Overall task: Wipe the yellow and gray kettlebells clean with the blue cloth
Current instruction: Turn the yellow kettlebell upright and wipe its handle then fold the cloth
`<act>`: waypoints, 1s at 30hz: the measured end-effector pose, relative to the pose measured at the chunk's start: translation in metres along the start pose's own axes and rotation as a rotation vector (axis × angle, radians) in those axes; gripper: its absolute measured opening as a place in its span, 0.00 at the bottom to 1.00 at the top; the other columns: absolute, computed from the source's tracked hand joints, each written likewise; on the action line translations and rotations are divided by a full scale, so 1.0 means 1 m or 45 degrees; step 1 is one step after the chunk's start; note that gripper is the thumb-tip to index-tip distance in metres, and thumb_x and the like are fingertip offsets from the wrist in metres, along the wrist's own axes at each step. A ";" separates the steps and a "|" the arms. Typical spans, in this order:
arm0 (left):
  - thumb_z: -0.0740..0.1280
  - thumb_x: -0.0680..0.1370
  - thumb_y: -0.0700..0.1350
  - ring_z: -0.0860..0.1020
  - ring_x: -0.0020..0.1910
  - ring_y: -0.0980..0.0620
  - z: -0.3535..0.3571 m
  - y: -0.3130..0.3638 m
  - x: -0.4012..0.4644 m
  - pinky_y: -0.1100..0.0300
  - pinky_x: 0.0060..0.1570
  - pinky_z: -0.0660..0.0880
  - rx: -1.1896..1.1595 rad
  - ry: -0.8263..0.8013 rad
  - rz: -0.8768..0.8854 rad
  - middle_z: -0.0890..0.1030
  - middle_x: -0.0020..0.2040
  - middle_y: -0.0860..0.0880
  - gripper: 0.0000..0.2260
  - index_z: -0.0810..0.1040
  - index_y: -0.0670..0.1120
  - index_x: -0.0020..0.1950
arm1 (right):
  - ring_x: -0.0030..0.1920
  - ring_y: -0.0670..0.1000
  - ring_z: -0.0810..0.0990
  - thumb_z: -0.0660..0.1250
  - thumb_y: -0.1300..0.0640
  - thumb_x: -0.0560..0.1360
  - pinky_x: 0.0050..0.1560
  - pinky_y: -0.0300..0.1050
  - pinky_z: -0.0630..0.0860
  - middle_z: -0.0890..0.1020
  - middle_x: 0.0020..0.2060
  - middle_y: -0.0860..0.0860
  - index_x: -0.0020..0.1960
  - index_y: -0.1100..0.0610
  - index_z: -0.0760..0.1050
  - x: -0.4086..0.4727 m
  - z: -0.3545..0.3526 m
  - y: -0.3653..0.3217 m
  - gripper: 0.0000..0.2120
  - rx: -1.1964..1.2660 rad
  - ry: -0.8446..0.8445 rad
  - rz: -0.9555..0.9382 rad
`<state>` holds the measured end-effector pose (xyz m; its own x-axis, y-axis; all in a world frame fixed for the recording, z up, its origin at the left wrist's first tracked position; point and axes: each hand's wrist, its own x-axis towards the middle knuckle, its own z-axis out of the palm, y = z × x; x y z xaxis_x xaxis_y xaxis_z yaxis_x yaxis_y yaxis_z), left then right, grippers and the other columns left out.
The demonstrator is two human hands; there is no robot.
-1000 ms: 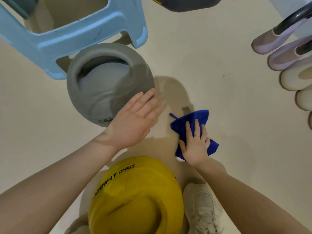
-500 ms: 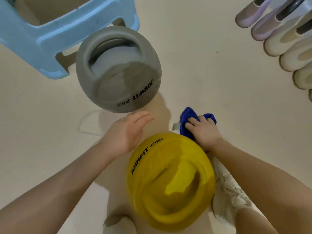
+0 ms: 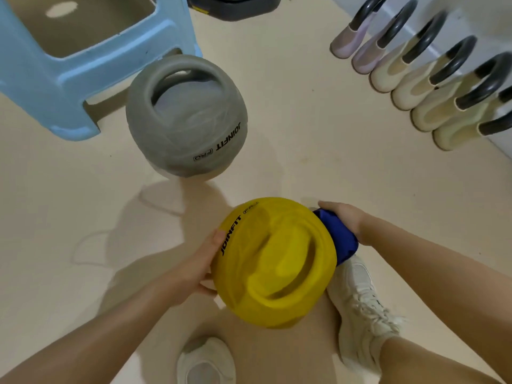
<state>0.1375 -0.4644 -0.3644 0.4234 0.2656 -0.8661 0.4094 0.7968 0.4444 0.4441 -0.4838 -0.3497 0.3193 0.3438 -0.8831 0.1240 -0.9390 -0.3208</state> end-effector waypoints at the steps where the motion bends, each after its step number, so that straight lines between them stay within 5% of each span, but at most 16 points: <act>1: 0.54 0.65 0.74 0.77 0.57 0.44 -0.001 -0.006 0.002 0.45 0.49 0.79 -0.057 -0.045 -0.034 0.73 0.62 0.53 0.31 0.66 0.64 0.66 | 0.46 0.57 0.79 0.58 0.44 0.78 0.47 0.48 0.74 0.82 0.49 0.59 0.55 0.61 0.76 0.001 -0.001 0.003 0.20 0.115 -0.047 0.058; 7: 0.56 0.64 0.74 0.79 0.55 0.44 0.003 -0.024 0.013 0.45 0.51 0.77 -0.276 0.022 0.014 0.78 0.62 0.48 0.35 0.70 0.58 0.66 | 0.42 0.57 0.78 0.57 0.49 0.79 0.43 0.48 0.73 0.82 0.40 0.57 0.49 0.60 0.76 0.000 0.000 0.018 0.16 0.350 -0.127 0.098; 11: 0.55 0.65 0.76 0.79 0.55 0.45 0.012 -0.024 0.011 0.48 0.49 0.77 -0.225 0.159 0.021 0.79 0.60 0.48 0.36 0.71 0.57 0.65 | 0.39 0.59 0.74 0.57 0.52 0.77 0.42 0.50 0.71 0.81 0.29 0.59 0.48 0.66 0.72 -0.003 0.006 0.030 0.16 0.606 -0.156 0.343; 14: 0.51 0.67 0.73 0.79 0.51 0.45 0.023 -0.012 0.011 0.50 0.44 0.77 -0.128 0.242 0.064 0.79 0.56 0.50 0.30 0.72 0.58 0.62 | 0.39 0.59 0.73 0.55 0.51 0.77 0.48 0.52 0.70 0.76 0.38 0.60 0.53 0.65 0.70 0.002 0.006 0.041 0.17 0.748 -0.105 0.365; 17: 0.50 0.76 0.66 0.80 0.46 0.47 0.031 0.004 0.016 0.53 0.40 0.77 -0.062 0.324 0.091 0.80 0.51 0.51 0.22 0.74 0.57 0.58 | 0.36 0.57 0.75 0.52 0.50 0.79 0.41 0.49 0.72 0.77 0.36 0.57 0.43 0.58 0.71 0.012 0.003 0.054 0.16 0.808 -0.096 0.225; 21: 0.55 0.78 0.57 0.77 0.36 0.59 0.044 0.047 0.029 0.62 0.34 0.72 0.092 0.382 0.241 0.78 0.42 0.57 0.11 0.74 0.56 0.49 | 0.23 0.53 0.71 0.52 0.55 0.75 0.34 0.45 0.66 0.70 0.20 0.53 0.27 0.57 0.65 0.019 -0.019 0.043 0.18 1.265 -0.188 0.147; 26: 0.51 0.79 0.60 0.75 0.40 0.58 0.069 0.128 0.056 0.64 0.33 0.69 0.232 0.369 0.379 0.76 0.43 0.59 0.13 0.72 0.57 0.48 | 0.31 0.54 0.70 0.52 0.54 0.75 0.40 0.45 0.69 0.71 0.25 0.52 0.26 0.55 0.66 0.034 -0.065 0.012 0.20 1.449 -0.049 -0.048; 30: 0.46 0.77 0.66 0.78 0.45 0.53 0.074 0.156 0.081 0.59 0.38 0.74 0.273 0.360 0.337 0.78 0.47 0.54 0.20 0.74 0.59 0.51 | 0.35 0.55 0.71 0.51 0.52 0.75 0.40 0.45 0.69 0.73 0.32 0.53 0.35 0.55 0.66 0.051 -0.084 -0.009 0.13 1.313 -0.008 0.006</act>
<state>0.2959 -0.3586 -0.3479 0.3106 0.6072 -0.7313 0.4874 0.5588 0.6710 0.5385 -0.4571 -0.3627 0.3122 0.3432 -0.8858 -0.7444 -0.4909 -0.4526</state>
